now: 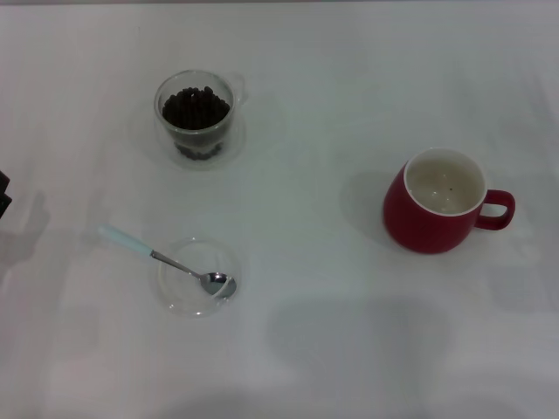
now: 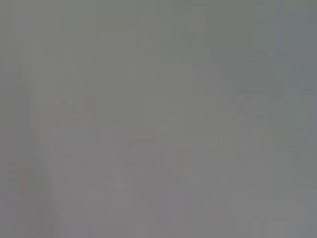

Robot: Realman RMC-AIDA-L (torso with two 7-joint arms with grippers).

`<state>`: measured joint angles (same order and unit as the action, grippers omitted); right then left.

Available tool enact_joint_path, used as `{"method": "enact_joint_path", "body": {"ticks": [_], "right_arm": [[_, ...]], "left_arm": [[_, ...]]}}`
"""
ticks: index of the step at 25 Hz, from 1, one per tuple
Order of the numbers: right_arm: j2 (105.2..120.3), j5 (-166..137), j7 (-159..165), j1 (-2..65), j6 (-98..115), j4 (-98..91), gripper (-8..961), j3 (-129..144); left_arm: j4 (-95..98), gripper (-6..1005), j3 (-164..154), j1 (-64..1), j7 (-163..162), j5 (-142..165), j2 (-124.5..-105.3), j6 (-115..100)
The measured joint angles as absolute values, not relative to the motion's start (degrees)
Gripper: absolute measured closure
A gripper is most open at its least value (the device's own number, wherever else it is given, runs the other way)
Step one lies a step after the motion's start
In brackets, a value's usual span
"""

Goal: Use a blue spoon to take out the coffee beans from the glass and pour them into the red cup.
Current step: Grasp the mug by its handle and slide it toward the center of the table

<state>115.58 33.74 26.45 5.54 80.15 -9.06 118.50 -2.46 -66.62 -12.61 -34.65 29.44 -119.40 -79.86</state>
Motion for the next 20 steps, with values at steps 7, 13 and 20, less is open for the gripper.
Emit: {"method": "enact_joint_path", "body": {"ticks": [7, 13, 20], "right_arm": [[115.58, 33.75, 26.45, 5.44, 80.08, -9.05, 86, 119.75], [115.54, 33.74, 27.26, 4.48, 80.49, -9.05, 87, 121.58], [115.56, 32.64, 34.63, 1.4, 83.21, -5.74, 89, 123.74]], "left_arm": [[-2.46, 118, -66.62, -12.46, -34.68, 29.45, -119.48, -79.67], [-2.49, 120, -66.62, -12.18, -34.7, 29.51, -119.46, -79.64], [-2.55, 122, -66.62, -12.73, -34.72, 29.5, -119.55, -79.49]]}}
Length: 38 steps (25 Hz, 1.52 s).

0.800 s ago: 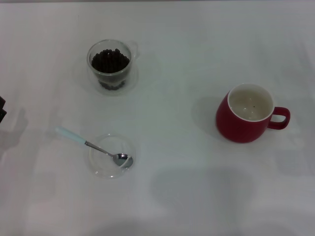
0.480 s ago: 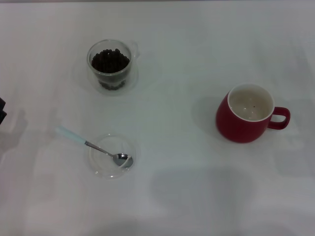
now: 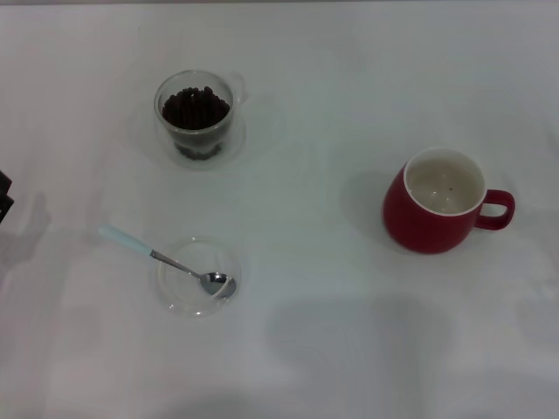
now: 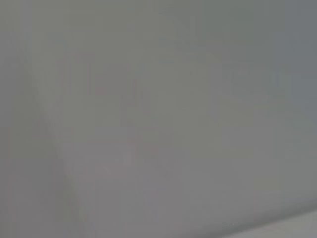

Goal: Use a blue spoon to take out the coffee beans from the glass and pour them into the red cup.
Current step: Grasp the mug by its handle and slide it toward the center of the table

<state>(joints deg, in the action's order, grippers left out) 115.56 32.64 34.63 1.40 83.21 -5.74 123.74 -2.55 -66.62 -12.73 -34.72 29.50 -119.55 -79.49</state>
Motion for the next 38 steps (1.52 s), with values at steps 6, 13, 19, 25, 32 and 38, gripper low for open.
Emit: {"method": "enact_joint_path", "body": {"ticks": [6, 13, 19, 25, 32, 38], "right_arm": [[115.57, 28.55, 36.21, -2.05, 88.46, -3.19, 90, 128.79], [116.01, 18.79, 35.93, -3.1, 88.58, -3.48, 91, 130.85], [116.06, 16.99, 35.7, -1.18, 82.44, -5.73, 93, 131.46], [116.04, 16.97, 35.65, 0.86, 79.61, -6.12, 94, 131.89], [115.94, 17.66, 35.62, 1.36, 77.78, -6.1, 99, 131.15], [115.91, 18.17, 35.6, 2.8, 75.49, -6.6, 108, 131.06]], "left_arm": [[-2.55, 123, -66.62, -13.61, -35.22, 29.5, -119.62, -79.32], [-2.55, 122, -66.62, -15.09, -36.39, 29.5, -119.62, -79.23], [-2.64, 123, -66.62, -15.19, -36.4, 29.5, -119.62, -79.23], [-2.64, 123, -66.62, -15.21, -36.39, 29.47, -119.62, -79.23], [-2.64, 122, -66.62, -15.21, -36.39, 29.44, -119.62, -79.25], [-2.64, 122, -66.62, -15.12, -36.4, 29.44, -119.62, -79.33]]}}
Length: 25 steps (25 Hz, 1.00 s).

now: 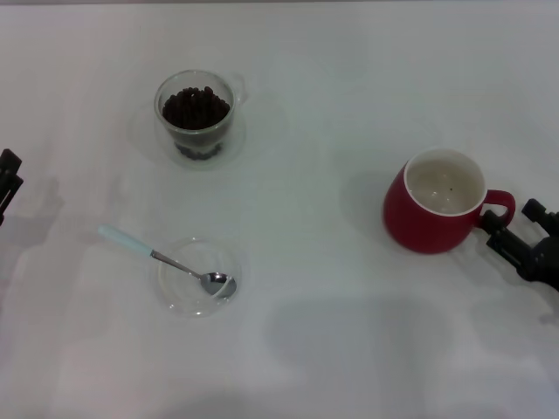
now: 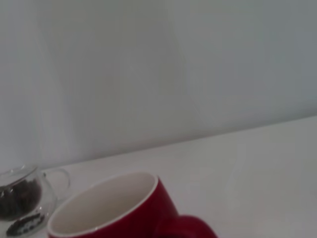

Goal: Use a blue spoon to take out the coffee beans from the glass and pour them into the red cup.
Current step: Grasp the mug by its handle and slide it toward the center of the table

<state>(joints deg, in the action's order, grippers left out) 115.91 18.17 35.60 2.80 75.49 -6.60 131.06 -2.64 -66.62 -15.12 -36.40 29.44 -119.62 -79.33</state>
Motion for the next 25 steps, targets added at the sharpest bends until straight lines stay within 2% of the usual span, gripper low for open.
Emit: {"method": "enact_joint_path", "body": {"ticks": [12, 17, 22, 25], "right_arm": [[115.35, 20.01, 40.13, 5.07, 74.5, -6.3, 127, 131.07], [115.08, 20.03, 44.5, 5.87, 74.84, -6.26, 325, 131.04], [115.18, 19.83, 44.57, 6.56, 74.86, -6.72, 576, 131.14], [115.2, 19.55, 44.58, 6.93, 74.87, -7.04, 615, 131.52]], "left_arm": [[-2.64, 122, -66.62, -14.94, -37.03, 29.36, -119.44, -79.32], [-2.64, 123, -66.62, -14.98, -37.05, 29.35, -119.44, -79.3], [-2.64, 123, -66.62, -15.05, -37.07, 29.43, -119.44, -79.27], [-2.64, 123, -66.62, -15.12, -37.08, 29.44, -119.44, -79.27]]}}
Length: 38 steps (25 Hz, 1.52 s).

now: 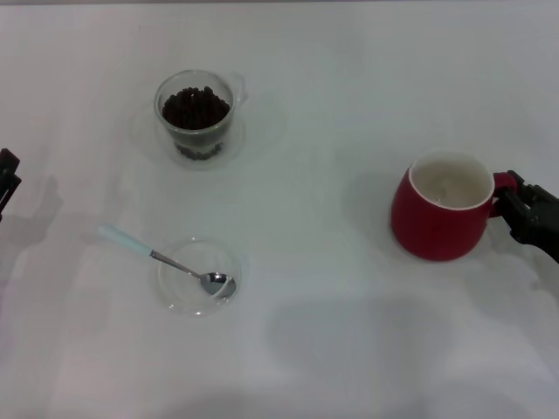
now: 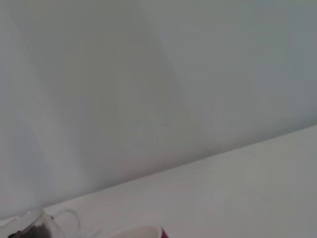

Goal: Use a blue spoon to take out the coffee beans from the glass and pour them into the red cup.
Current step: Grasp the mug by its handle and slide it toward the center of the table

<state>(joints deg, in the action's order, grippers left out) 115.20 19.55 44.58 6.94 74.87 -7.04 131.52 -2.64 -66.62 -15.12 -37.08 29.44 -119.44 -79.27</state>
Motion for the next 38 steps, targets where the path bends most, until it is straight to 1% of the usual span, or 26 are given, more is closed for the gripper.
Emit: {"method": "enact_joint_path", "body": {"ticks": [5, 11, 16, 38], "right_arm": [[115.35, 19.17, 44.38, 7.09, 74.74, -8.6, 681, 132.43], [115.48, 19.1, 42.72, 7.49, 73.04, -12.49, 727, 134.15], [115.51, 19.08, 38.96, 7.61, 69.82, -15.44, 735, 134.66], [115.5, 19.16, 36.46, 7.65, 70.05, -15.15, 764, 134.65]], "left_arm": [[-2.64, 123, -66.62, -15.06, -37.09, 29.45, -119.44, -79.27], [-2.61, 122, -66.62, -15.21, -37.09, 29.45, -119.44, -79.35], [-2.51, 122, -66.62, -15.17, -37.09, 29.45, -119.44, -79.61], [-2.02, 122, -66.62, -15.22, -37.09, 29.43, -119.35, -79.76]]}}
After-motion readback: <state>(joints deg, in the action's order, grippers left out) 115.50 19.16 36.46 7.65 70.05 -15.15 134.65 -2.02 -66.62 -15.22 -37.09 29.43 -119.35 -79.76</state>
